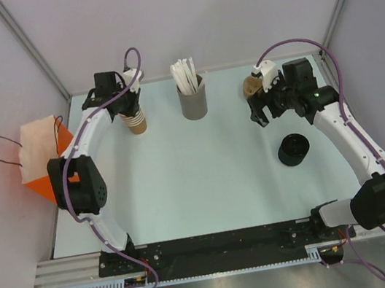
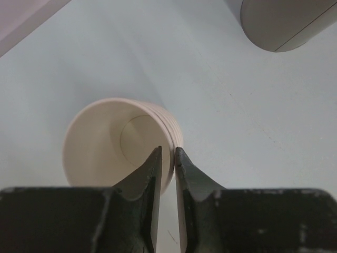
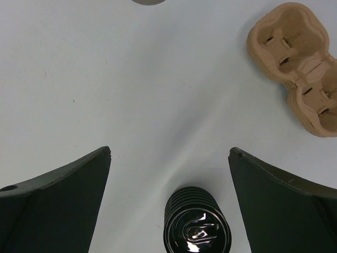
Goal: Pack the takeout coffee
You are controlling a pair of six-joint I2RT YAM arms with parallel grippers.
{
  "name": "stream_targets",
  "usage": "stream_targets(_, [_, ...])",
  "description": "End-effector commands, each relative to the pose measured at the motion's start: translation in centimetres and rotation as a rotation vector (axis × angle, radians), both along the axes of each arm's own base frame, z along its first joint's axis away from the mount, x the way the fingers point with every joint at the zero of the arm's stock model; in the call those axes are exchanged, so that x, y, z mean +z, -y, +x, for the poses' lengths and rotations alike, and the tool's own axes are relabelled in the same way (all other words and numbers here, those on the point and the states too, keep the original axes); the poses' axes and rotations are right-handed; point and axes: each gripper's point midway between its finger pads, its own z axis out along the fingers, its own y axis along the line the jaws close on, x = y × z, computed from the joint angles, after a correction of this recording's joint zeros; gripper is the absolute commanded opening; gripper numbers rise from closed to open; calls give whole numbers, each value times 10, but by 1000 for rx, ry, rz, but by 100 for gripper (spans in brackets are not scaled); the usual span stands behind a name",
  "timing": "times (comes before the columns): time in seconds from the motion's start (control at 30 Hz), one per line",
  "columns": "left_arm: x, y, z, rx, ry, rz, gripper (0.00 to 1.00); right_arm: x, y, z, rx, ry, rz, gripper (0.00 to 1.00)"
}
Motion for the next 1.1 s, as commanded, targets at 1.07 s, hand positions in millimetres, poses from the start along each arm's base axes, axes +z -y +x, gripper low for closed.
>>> stream_targets(1.07, [62,-3,8,22,154,-8,0,7,-2,1,20,29,12,100])
